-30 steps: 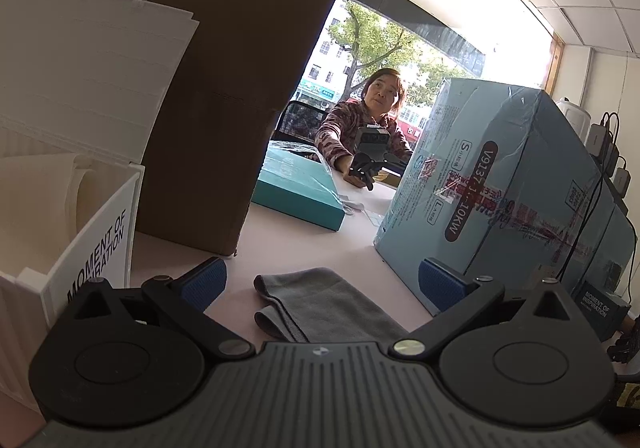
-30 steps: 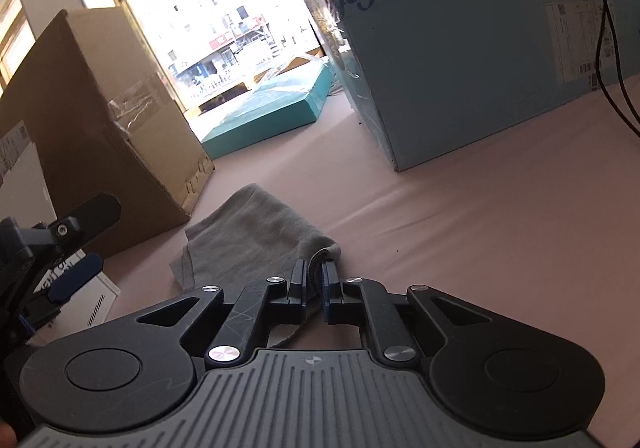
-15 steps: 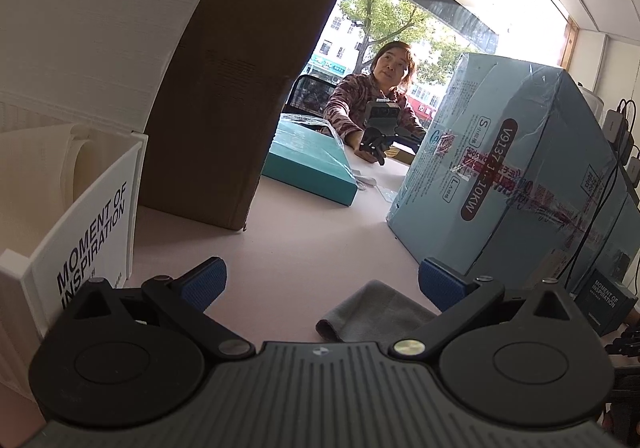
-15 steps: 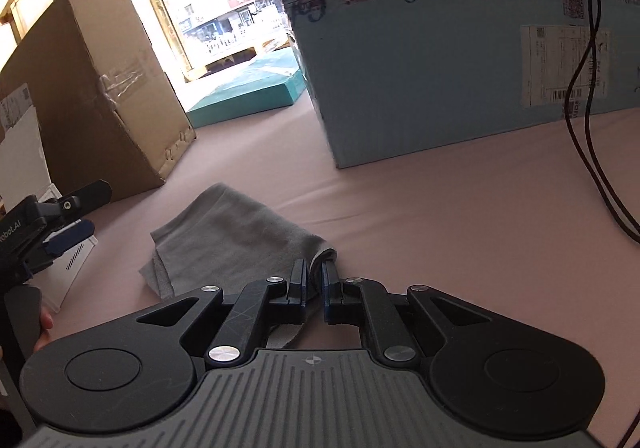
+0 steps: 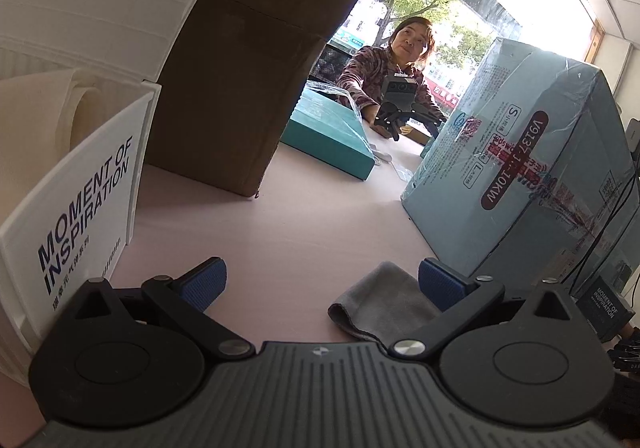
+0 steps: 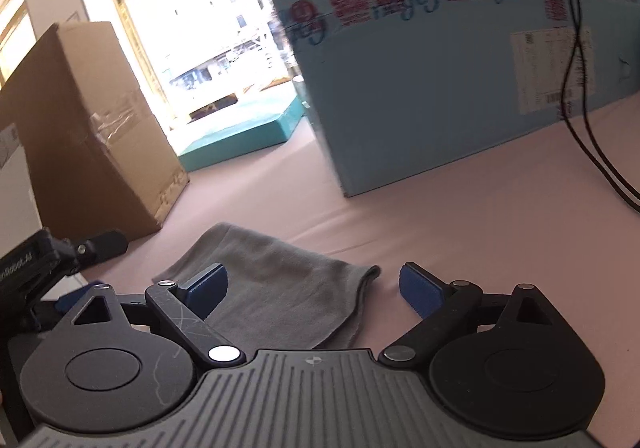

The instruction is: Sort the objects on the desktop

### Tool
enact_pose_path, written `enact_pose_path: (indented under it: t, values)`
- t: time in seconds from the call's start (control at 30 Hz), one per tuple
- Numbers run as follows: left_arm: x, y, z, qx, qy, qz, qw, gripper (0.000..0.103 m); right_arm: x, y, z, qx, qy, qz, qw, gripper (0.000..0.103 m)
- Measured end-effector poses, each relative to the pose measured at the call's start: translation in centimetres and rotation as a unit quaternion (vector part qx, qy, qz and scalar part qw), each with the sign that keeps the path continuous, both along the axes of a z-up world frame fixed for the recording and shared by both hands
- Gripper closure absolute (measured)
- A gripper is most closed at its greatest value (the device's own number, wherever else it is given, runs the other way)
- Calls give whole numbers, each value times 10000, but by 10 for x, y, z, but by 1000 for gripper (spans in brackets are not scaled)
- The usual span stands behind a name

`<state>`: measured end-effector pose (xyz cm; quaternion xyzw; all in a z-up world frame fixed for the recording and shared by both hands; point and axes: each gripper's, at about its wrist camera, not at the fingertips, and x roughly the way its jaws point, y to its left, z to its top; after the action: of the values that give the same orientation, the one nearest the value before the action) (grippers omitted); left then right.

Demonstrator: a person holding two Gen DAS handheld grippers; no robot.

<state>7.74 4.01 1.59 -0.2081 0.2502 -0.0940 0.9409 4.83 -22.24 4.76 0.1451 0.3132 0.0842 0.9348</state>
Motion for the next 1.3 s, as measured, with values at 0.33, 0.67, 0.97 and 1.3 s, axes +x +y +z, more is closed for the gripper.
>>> enact_pose_path:
  t: [0.33,0.67,0.97,1.3]
  values:
    - [9,0,-3,-41,212,-12,9998,0,-2,15,-1,-422,-9,223,9989,85]
    - [14,2,-5,-167,258,-109,9995,0,-9,39,1,-823,-220,1084,9905,86]
    - [13,-3,-5,-83,279,-493,9984,25,-9,41,1,-851,-189,1053,9906,83]
    - [14,-2,-6,37,414,-421,9982,64,-7,36,-2,-792,-71,892,9928,56]
